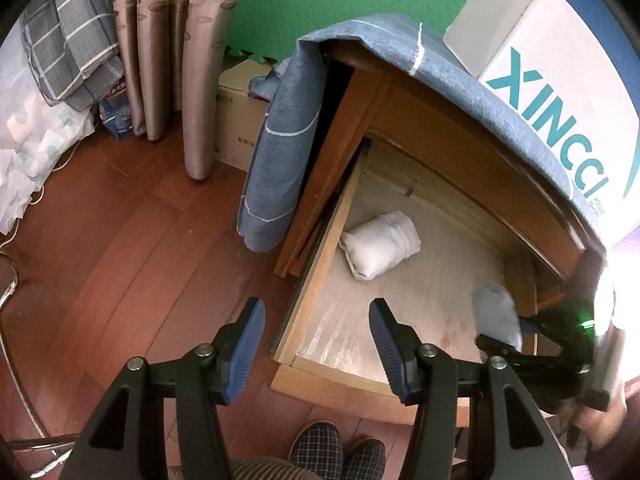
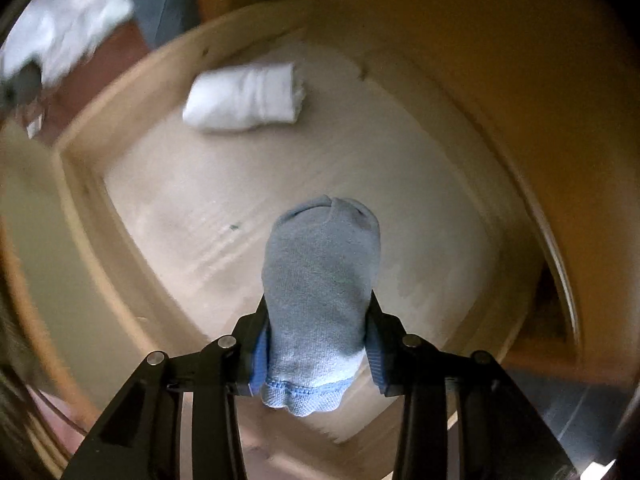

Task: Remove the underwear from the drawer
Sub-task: 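Grasp the blue rolled sock with the right tool and lift it, then lower the left tool into the drawer toward the white rolled sock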

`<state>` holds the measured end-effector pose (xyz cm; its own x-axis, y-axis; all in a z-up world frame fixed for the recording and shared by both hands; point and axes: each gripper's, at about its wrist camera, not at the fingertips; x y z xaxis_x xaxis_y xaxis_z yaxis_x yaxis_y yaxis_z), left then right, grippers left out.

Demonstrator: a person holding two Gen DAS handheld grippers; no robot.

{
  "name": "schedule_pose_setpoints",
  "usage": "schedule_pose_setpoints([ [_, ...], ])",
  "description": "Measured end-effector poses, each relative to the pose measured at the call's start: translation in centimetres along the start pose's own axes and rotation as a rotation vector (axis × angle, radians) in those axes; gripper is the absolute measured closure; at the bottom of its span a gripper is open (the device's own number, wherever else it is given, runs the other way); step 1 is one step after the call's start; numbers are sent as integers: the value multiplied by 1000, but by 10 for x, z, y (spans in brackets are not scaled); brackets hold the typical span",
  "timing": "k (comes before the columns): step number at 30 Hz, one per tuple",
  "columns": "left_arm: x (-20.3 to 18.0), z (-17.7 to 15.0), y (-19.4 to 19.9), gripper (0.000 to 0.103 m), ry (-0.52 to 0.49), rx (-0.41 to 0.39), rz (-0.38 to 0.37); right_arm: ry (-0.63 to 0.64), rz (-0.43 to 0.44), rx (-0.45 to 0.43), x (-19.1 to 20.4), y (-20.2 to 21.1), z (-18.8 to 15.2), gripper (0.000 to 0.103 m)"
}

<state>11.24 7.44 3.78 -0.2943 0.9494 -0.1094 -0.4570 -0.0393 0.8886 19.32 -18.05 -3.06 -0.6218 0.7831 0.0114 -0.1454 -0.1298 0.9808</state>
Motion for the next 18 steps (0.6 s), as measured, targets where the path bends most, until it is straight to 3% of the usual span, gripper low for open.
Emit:
schedule_pose_setpoints([
  [4,-3,0,1,47,-7,-1,8,-222,87,-103,-9,30,-15,66],
  [10,-10,-1,1,47,-36,4,14,-451,120,-243,-10,54,-50,66],
  [18,-23,0,8,47,-117,-6,18,-653,150,-382,-16,82,-101,66],
])
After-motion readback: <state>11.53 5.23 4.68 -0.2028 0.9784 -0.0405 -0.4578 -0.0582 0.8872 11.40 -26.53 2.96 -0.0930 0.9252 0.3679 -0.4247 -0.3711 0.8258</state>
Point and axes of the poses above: each gripper's, at about its wrist camera, not at the fingertips, and y roughly against the way its jaws point, x to its left, z to its top, and after that the axes turned 12 degrees about z, right-handed
